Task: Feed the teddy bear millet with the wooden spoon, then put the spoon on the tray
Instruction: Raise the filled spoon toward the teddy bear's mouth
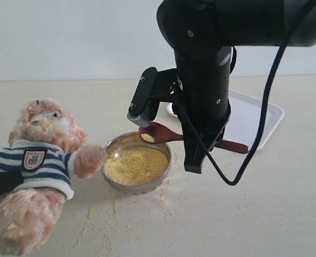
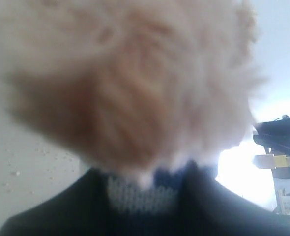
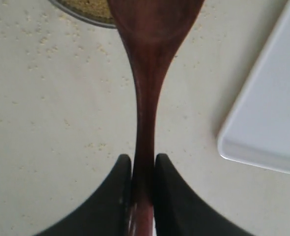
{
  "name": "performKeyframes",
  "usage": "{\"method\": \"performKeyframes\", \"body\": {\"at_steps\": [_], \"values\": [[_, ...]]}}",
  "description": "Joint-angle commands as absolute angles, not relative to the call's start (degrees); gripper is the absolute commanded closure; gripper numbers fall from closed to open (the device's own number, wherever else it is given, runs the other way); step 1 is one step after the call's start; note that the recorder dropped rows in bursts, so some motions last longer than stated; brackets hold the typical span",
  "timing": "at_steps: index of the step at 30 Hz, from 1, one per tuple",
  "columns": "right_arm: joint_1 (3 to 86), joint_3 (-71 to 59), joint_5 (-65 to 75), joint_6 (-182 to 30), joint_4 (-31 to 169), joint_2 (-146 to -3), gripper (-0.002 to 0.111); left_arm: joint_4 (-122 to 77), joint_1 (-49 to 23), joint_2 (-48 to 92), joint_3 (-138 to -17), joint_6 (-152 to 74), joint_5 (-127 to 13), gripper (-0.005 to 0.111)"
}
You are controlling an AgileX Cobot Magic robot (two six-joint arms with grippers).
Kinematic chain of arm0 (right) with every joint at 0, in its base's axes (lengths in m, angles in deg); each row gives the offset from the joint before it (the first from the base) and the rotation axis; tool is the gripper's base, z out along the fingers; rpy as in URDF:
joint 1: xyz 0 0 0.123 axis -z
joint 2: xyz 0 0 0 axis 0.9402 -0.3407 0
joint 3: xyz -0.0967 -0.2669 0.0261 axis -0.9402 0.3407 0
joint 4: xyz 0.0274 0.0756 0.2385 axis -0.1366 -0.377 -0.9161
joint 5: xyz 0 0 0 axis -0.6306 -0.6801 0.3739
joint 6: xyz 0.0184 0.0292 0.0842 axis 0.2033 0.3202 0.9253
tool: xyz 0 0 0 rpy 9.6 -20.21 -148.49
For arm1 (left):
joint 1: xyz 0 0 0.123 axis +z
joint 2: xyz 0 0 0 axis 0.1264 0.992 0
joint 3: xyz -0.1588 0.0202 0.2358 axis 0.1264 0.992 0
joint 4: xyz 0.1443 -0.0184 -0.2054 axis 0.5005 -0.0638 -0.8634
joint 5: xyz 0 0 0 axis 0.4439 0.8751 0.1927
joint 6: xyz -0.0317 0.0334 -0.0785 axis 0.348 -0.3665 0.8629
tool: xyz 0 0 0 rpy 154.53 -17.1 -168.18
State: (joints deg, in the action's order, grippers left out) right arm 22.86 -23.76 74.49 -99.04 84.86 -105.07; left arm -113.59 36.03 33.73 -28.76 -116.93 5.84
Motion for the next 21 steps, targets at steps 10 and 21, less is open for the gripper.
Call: {"method": "performKeyframes", "body": {"at_steps": [10,21], "values": [[23.3,-29.3,75.0,-100.9,74.1,-104.5,0.108,-114.0,36.1,33.6,-22.3,-119.5,7.2,0.102],[20.2,-45.2,75.0,-100.9,61.8,-112.2,0.108,-113.0,36.1,33.6,-21.0,-119.5,7.7,0.102]]}}
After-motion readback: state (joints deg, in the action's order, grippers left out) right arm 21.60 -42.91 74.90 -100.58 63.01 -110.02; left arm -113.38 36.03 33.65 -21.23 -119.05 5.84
